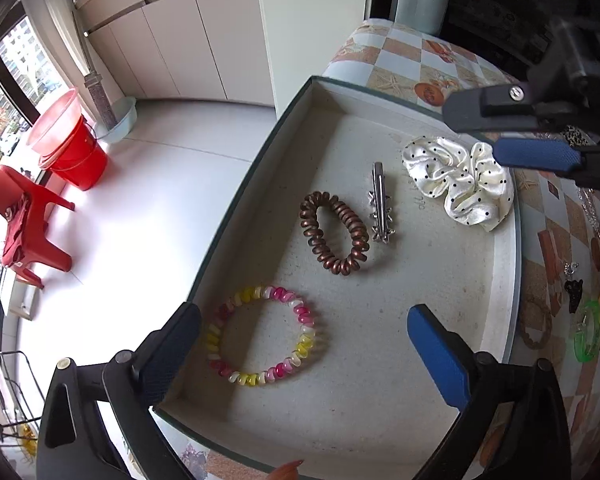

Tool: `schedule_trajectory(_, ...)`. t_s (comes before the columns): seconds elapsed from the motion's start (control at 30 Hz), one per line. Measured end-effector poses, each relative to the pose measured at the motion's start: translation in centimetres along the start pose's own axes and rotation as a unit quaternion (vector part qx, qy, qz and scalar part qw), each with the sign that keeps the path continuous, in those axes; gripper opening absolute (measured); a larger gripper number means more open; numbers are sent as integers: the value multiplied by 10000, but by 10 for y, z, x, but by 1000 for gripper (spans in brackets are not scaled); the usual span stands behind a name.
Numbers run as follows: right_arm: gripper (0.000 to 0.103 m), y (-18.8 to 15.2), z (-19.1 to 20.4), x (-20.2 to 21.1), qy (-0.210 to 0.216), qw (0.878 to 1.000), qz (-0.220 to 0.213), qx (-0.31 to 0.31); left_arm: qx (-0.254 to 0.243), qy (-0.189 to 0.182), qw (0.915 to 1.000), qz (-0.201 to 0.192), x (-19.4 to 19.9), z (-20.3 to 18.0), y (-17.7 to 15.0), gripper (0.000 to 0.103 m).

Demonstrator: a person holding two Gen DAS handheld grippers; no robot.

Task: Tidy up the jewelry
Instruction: 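Carry the bracelet and hair clip into the white tray and release both, then move both tools back over the table toward the braided bracelet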

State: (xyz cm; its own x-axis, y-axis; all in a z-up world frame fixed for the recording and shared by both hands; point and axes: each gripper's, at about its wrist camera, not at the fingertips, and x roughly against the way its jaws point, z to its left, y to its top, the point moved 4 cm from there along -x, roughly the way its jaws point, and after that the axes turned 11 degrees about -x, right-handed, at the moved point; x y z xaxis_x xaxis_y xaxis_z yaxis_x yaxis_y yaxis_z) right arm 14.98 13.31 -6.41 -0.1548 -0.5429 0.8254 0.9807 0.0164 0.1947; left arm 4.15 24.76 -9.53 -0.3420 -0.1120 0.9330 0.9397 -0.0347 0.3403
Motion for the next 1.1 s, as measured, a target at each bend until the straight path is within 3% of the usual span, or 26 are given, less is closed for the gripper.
schedule_trajectory(0.17, 72, -8, -34, 25, -36, 9994, -140, -315, -124, 119, 9999, -13, 9, -9, 4, 103)
schedule_trajectory(0.23, 84, -10, -46, 32, -89, 9988, -190, -451, -186, 148, 9997, -52, 14, -13, 6, 103)
schedule_trajectory(0.4, 84, -22, -83, 55, -222, 9958, -378, -805, -361, 61, 9992, -139, 26, -24, 12, 103)
schedule_trajectory(0.53, 103, -34, -108, 71, -334, 9930, -493, -1017, -602, -29, 9979, -249, 39, -43, 18, 103)
schedule_trajectory(1.1, 103, -89, -227, 128, -933, 9755, -476, -1933, -1422, -606, 9874, -338, 49, -143, 32, 103)
